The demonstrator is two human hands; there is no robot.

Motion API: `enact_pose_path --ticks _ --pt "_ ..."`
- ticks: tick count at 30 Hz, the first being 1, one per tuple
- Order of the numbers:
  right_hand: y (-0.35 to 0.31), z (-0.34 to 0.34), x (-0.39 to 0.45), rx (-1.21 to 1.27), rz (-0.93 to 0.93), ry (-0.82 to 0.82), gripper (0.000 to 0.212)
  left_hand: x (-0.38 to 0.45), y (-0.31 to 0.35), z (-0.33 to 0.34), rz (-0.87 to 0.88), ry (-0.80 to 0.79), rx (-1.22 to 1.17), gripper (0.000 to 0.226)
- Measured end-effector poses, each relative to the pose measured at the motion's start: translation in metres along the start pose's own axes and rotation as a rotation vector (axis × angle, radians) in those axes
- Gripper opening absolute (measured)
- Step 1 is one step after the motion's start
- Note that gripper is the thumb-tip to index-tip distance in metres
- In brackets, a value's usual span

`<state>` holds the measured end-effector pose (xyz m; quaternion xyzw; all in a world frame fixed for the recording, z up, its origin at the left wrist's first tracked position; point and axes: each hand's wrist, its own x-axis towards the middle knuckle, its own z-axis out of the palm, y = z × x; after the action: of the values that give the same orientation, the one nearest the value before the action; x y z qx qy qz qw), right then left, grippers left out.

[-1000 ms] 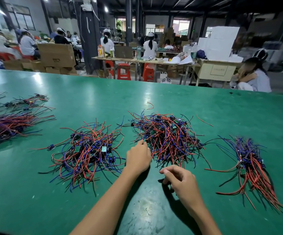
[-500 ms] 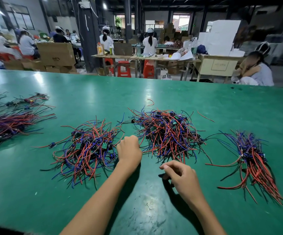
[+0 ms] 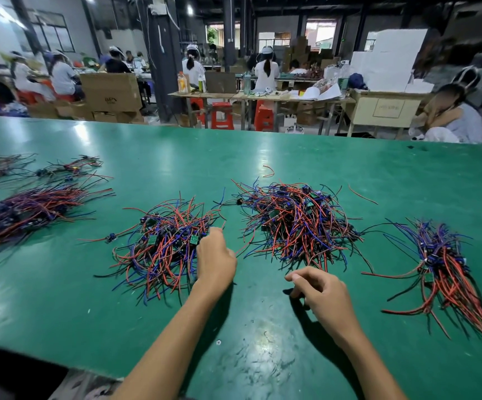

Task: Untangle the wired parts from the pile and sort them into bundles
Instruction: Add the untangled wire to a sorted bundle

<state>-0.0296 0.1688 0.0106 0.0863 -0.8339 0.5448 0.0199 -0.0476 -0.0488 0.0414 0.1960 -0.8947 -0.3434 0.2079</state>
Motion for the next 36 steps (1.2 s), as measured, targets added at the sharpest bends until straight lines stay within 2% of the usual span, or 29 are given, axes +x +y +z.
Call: enact_pose_path --ticks 2,4,6,7,10,13,17,18,20,23,28,31,36 --pt "0.0 0.0 0.0 -0.006 -0.003 -0.006 0.018 -0.012 -0.002 -0.016 -0.058 0.062 -0.16 0.051" --pt "0.0 0.0 0.001 -0.009 -0.003 -0.012 0.016 -0.019 -0.003 -0.037 -0.212 0.071 -0.485 0.058" --pt "0.0 0.0 0.002 -0.018 -0.002 -0.014 0.016 -0.021 -0.001 -0.054 -0.441 -0.043 -0.962 0.059" --pt "0.001 0.0 0.002 -0.022 -0.002 -0.015 0.016 -0.021 0.0 -0.059 -0.523 -0.108 -1.126 0.057" --pt "0.002 0.0 0.002 -0.024 0.001 -0.018 0.017 -0.021 0.003 -0.068 -0.572 -0.191 -1.236 0.052" --pt "0.001 0.001 0.0 -0.024 0.008 -0.016 0.017 -0.014 -0.001 -0.071 -0.438 -0.109 -1.047 0.049" --pt "-0.001 0.001 0.0 -0.026 0.013 -0.016 0.017 0.018 -0.016 -0.084 -0.107 0.12 -0.194 0.041" --pt "-0.001 0.0 -0.001 -0.03 0.016 -0.017 0.017 0.029 -0.017 -0.089 -0.059 0.12 -0.004 0.038" --pt "-0.003 0.001 -0.001 -0.035 0.022 -0.028 0.016 0.058 -0.01 -0.092 -0.014 0.073 0.226 0.03" --pt "-0.005 0.001 -0.001 -0.057 0.02 -0.045 0.016 0.116 0.008 -0.07 0.082 -0.025 0.375 0.024" --pt "0.0 0.002 0.003 -0.063 0.009 -0.052 0.019 0.172 0.006 -0.006 0.134 -0.327 0.551 0.039" --pt "0.0 0.006 0.007 -0.055 -0.004 -0.088 0.022 0.185 -0.011 0.024 0.148 -0.314 0.616 0.037" --pt "0.003 0.002 0.012 -0.051 -0.015 -0.048 0.019 0.192 -0.023 0.055 0.12 -0.25 0.539 0.029"
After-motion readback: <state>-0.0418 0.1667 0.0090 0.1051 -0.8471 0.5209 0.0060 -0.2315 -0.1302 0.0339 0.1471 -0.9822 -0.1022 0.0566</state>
